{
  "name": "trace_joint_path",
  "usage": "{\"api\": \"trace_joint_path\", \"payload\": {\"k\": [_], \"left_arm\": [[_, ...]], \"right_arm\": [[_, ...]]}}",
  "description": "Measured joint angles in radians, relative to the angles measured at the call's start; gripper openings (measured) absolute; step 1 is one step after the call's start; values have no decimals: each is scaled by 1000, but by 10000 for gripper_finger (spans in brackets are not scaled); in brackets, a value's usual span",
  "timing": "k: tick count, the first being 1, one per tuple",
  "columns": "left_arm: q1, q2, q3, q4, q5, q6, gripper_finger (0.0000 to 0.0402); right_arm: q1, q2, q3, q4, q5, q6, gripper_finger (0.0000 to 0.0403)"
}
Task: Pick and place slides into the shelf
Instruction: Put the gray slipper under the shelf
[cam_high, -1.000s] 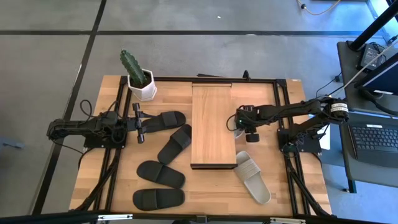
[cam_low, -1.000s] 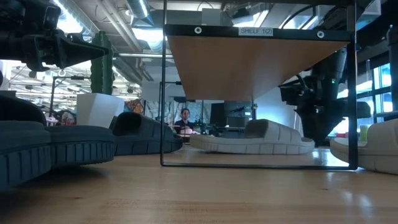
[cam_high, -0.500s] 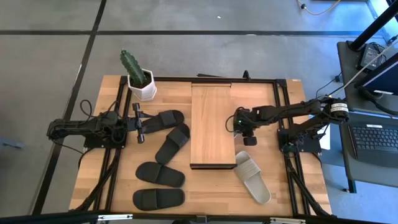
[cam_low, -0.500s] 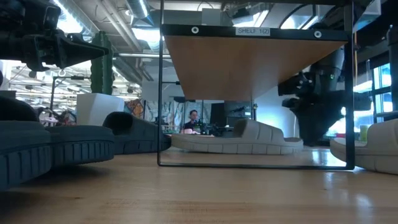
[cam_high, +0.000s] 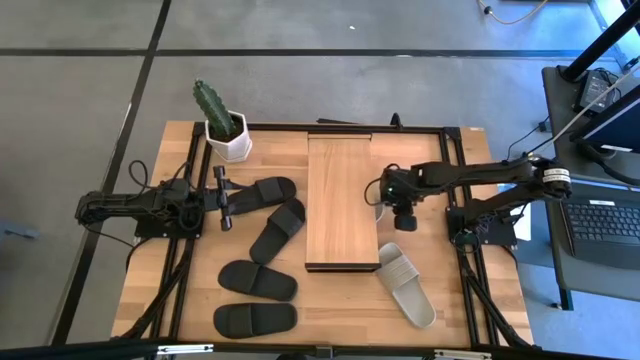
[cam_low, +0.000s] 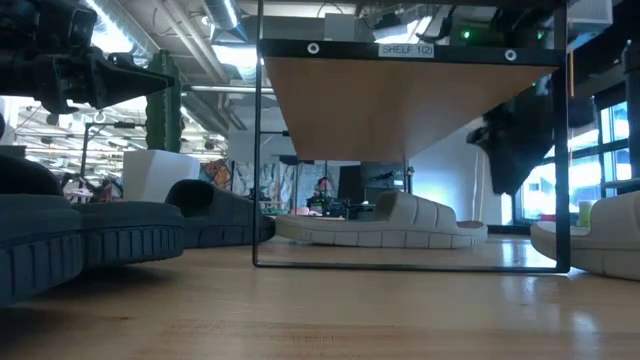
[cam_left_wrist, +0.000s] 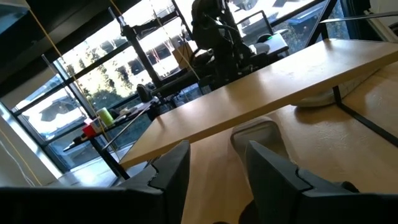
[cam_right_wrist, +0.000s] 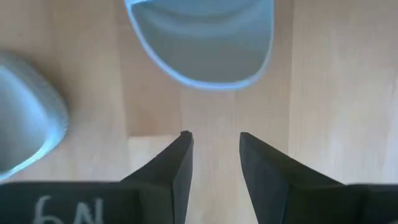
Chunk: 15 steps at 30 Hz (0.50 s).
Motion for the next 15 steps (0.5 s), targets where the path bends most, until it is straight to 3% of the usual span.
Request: {"api": "trace_joint_path", "payload": {"k": [5, 11, 15], "left_arm": [[0, 0, 0, 1, 80, 0, 147], [0, 0, 0, 1, 233, -22, 147], [0, 0, 0, 0, 263, -57, 147]], "right_arm": [[0, -59, 36, -42, 0, 63, 133], [0, -165, 24, 65, -5, 63, 133], [-35, -247, 24, 232, -129, -35, 133]]}}
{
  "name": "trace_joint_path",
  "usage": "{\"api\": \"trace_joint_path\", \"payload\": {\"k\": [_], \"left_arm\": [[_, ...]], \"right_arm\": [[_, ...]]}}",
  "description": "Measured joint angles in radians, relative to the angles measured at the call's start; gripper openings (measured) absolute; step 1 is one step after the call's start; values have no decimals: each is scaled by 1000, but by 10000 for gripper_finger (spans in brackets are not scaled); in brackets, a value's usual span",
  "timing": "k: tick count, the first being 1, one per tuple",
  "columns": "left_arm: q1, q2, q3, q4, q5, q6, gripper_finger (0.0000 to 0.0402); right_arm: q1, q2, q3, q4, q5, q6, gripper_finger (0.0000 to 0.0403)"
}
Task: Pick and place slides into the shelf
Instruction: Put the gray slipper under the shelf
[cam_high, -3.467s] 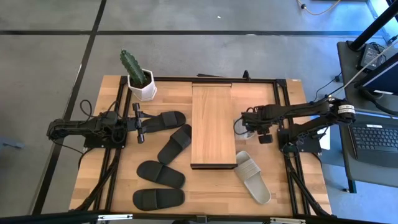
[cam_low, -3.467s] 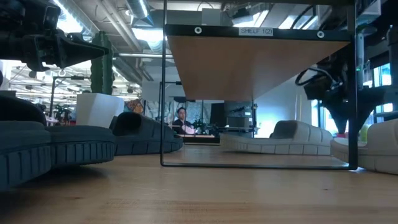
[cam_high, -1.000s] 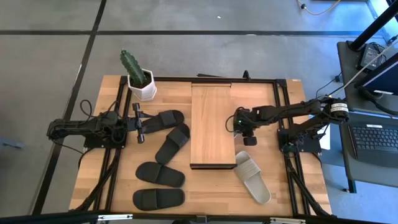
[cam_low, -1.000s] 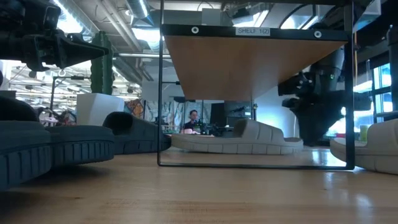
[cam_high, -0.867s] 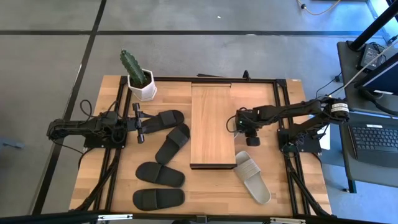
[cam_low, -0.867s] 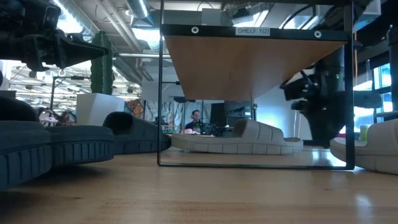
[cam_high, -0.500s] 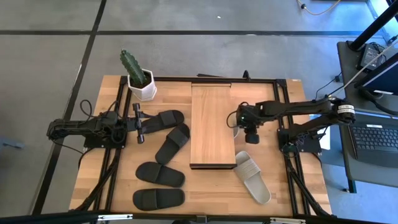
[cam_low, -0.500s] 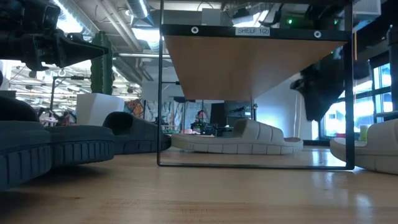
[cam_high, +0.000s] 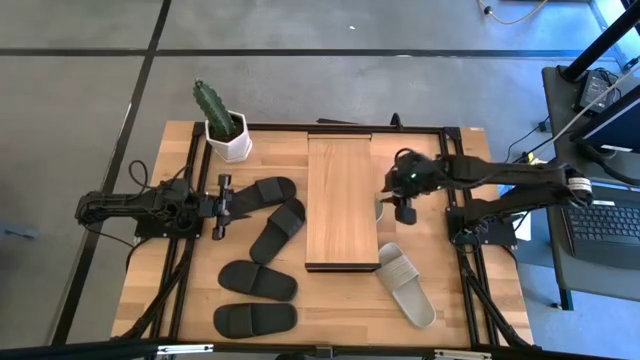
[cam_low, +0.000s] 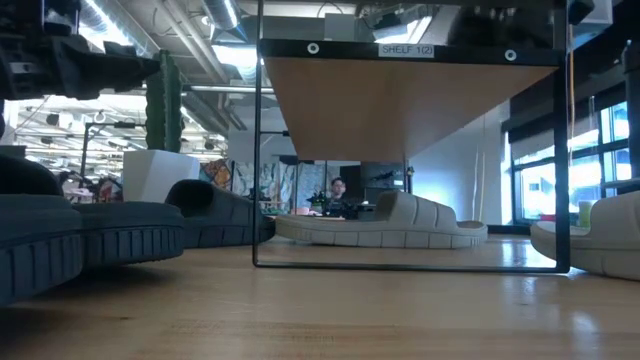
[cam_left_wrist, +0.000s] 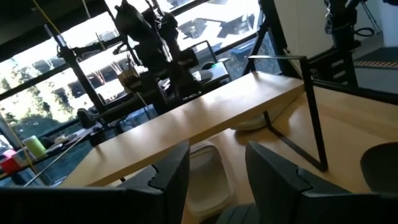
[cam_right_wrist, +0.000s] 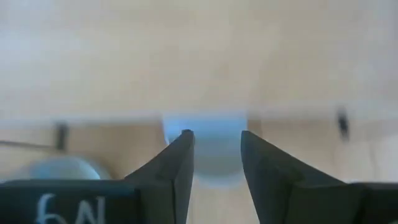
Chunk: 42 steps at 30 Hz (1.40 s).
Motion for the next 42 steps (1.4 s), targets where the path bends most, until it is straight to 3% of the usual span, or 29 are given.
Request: {"api": "trace_joint_path", "payload": {"k": [4, 14, 23, 32, 42], "left_arm": [[0, 0, 0, 0, 0, -41, 147], [0, 0, 0, 0, -17, -45, 147], [0, 0, 0, -8, -93, -45, 147], [0, 0, 0, -8, -148, -44, 147], [0, 0, 0, -8, -150, -13, 147]], "right_arm": [[-75, -59, 0, 118, -120, -80, 133], [-271, -36, 0, 150, -288, -188, 133], [-420, -31, 0, 84, -343, -269, 133], [-322, -52, 0, -216, -355, -125, 133], [-19, -135, 19, -321, -336, 189, 133]]}}
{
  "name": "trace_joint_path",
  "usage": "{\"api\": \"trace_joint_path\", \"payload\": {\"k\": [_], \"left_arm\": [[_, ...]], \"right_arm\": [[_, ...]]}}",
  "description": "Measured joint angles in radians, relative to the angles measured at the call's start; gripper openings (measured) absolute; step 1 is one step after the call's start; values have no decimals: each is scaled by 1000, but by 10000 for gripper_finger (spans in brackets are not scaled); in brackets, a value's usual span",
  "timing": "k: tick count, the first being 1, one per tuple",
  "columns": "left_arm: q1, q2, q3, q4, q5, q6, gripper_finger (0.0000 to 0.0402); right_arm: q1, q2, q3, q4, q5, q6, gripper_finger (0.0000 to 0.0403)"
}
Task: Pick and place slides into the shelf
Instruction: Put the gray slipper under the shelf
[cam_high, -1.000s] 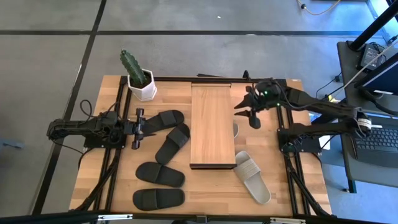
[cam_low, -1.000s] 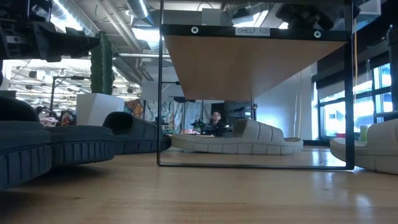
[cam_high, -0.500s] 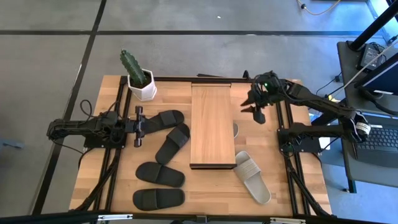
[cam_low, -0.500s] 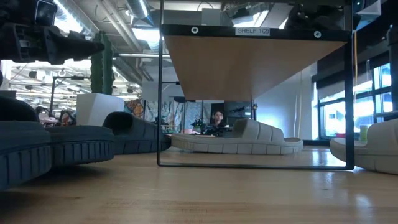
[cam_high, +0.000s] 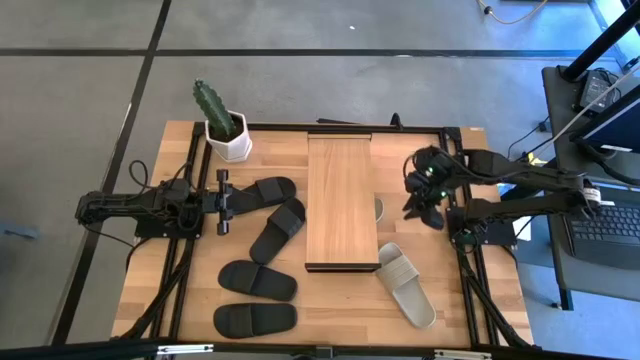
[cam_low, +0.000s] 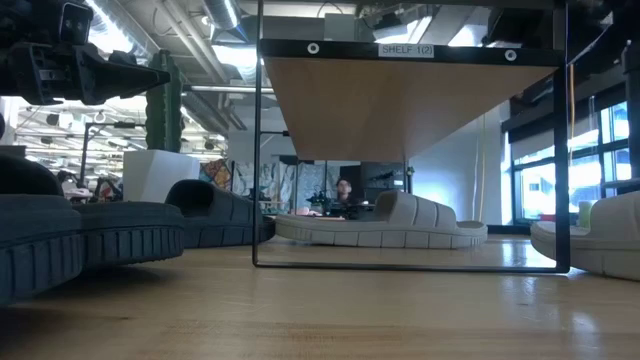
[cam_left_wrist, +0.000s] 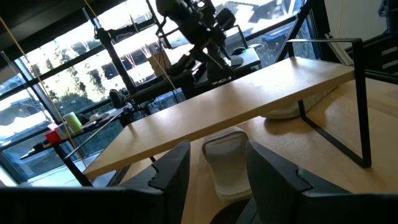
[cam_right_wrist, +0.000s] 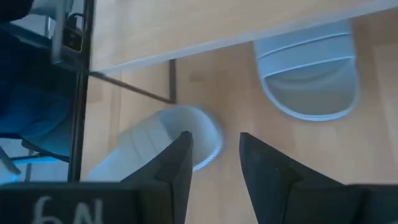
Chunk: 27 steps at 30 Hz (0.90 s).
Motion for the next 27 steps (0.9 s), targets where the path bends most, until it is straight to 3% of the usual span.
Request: {"api": "trace_joint_path", "payload": {"k": [15, 22, 27], "left_arm": [[0, 0, 0, 4, 0, -5, 147], [0, 0, 0, 4, 0, -6, 147], [0, 0, 0, 4, -17, -6, 147]], "right_arm": [[604, 80, 40, 52, 377, 507, 133], [819, 244, 40, 153, 420, 722, 133], [945, 384, 100, 92, 508, 815, 133]]}}
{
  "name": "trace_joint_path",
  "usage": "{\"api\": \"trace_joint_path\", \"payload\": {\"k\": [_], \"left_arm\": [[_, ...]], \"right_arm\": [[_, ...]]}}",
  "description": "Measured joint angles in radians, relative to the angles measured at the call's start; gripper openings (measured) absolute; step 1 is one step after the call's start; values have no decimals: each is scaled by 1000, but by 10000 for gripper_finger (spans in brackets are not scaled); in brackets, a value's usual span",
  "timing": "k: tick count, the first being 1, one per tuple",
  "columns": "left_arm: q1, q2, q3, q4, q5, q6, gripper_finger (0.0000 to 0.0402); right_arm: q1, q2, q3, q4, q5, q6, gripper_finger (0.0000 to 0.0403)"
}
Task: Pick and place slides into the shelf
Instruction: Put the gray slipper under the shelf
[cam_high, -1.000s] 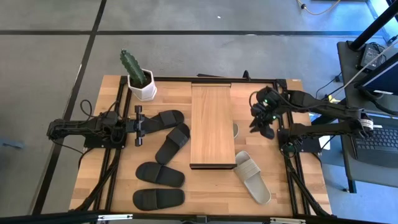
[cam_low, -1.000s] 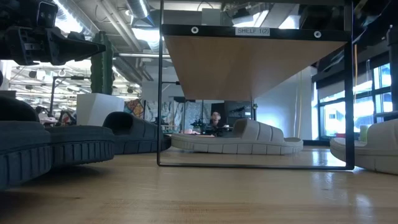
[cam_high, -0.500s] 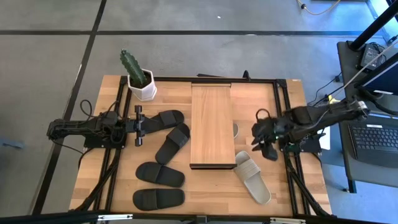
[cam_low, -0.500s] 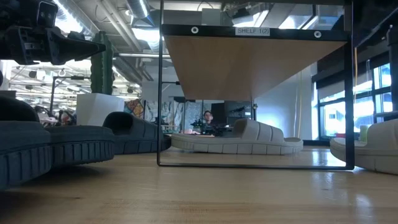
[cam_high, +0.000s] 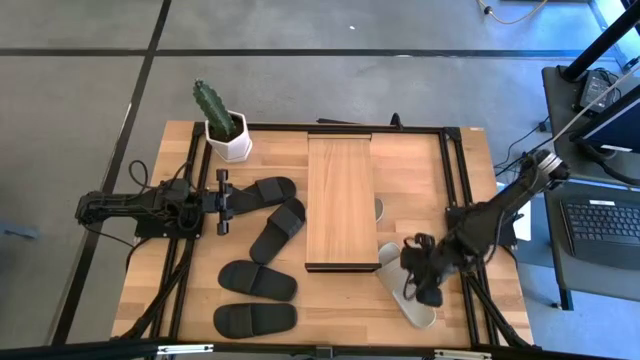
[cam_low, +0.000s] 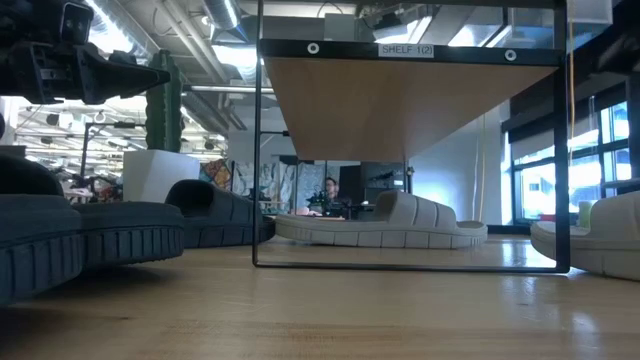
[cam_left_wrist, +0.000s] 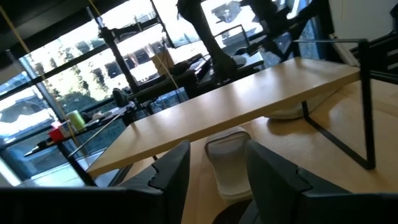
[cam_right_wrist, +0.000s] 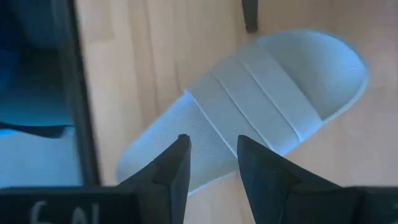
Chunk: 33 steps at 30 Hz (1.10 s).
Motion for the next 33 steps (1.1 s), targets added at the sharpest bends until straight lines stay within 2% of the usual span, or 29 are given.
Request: {"api": "trace_joint_path", "payload": {"k": [7, 12, 16, 21, 27, 33], "left_arm": [[0, 0, 0, 0, -87, -1, 147], [0, 0, 0, 0, -94, -2, 147], [0, 0, 0, 0, -94, -2, 147], [0, 0, 0, 0, -94, -1, 147], [0, 0, 0, 0, -94, -2, 147], [0, 0, 0, -1, -94, -25, 147]], "right_arm": [[147, 202, 181, -178, 240, 42, 133], [193, 362, 272, -348, 254, 128, 133], [211, 447, 280, -365, 254, 148, 133], [221, 487, 278, -387, 257, 185, 133], [222, 489, 257, -406, 367, 173, 133], [222, 489, 255, -429, 368, 167, 133]]}}
